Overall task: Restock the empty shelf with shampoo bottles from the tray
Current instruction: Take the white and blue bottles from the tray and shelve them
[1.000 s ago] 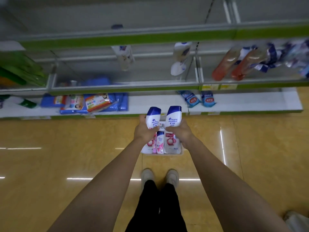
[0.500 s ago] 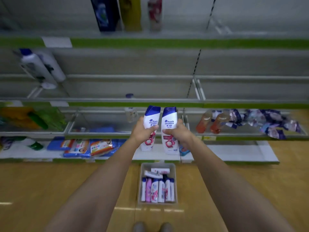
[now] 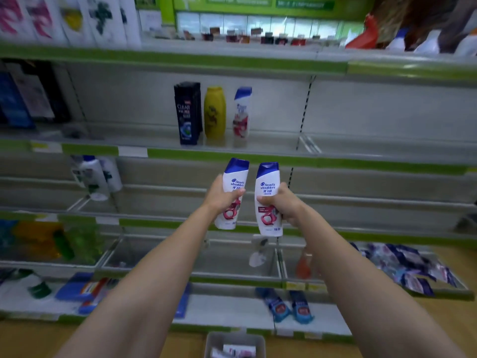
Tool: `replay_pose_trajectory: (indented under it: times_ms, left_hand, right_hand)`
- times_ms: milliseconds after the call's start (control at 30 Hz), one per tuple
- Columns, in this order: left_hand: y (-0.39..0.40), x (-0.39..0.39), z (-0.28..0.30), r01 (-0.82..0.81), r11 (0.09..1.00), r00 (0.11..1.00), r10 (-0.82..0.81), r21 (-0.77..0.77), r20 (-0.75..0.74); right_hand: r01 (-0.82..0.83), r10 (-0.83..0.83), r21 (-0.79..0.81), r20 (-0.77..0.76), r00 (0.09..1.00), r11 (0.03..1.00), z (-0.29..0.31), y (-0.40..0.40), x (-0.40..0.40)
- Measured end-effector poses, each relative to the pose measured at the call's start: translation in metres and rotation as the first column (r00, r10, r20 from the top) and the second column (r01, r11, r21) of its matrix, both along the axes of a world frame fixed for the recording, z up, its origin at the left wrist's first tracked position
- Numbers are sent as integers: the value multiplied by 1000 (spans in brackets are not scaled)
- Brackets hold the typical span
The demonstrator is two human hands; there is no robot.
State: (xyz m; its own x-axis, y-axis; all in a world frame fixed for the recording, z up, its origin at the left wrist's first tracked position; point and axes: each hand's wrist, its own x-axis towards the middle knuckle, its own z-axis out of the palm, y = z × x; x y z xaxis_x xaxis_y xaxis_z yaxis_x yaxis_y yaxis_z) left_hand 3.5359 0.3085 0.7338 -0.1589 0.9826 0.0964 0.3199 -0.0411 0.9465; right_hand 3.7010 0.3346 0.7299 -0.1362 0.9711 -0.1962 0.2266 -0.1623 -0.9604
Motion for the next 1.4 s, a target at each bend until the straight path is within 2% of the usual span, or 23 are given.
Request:
replay_pose_trajectory:
  times_ms: [100,267,433,633,800,933,1033,1133,1233,1300,1400]
  left_hand:
    - [1,4,16,15,999,1000,-16,52,14]
    - [9,0,39,20,998,999,-22,57,42]
    - [34,-7,56,-18,997,1000,19,78,-8]
    - [75,-19,81,-54,979,998,57,194,-8]
    - [119,-25,102,10,964,999,1,264,-42]
    - [158,-28,109,26,960,1000,-21,279,-20]
    - [184,-31,106,41,964,999,-45,262,9]
    - [206,-28,99,48,974,998,-54,220,23]
    - [222,-27,92,56,988,989,-75,145,129]
    - [229,-27,91,113,990,979,-125,79,161]
    - [235,-31,90,204,979,971,-203,10,125]
  right_hand:
    - [-5,7,74,-33,999,997,17,7,3]
    - [-53,57,124,-34,998,991,34,21,-3]
    - [-82,88,155,-31,996,984,47,42,-11]
    - [-1,32,227,-131,991,974,70,79,-28]
    - [45,-5,278,-144,990,960,95,120,-39]
    - [125,-56,314,-219,974,941,108,151,-47]
    - [198,-108,358,-256,960,912,106,174,-54]
    - [201,-120,364,-233,965,909,97,192,-57]
    - [190,-118,331,-226,967,924,84,204,-54]
    - [183,-117,323,-211,970,929,81,210,-52]
    - [137,-99,342,-125,987,930,79,211,-49]
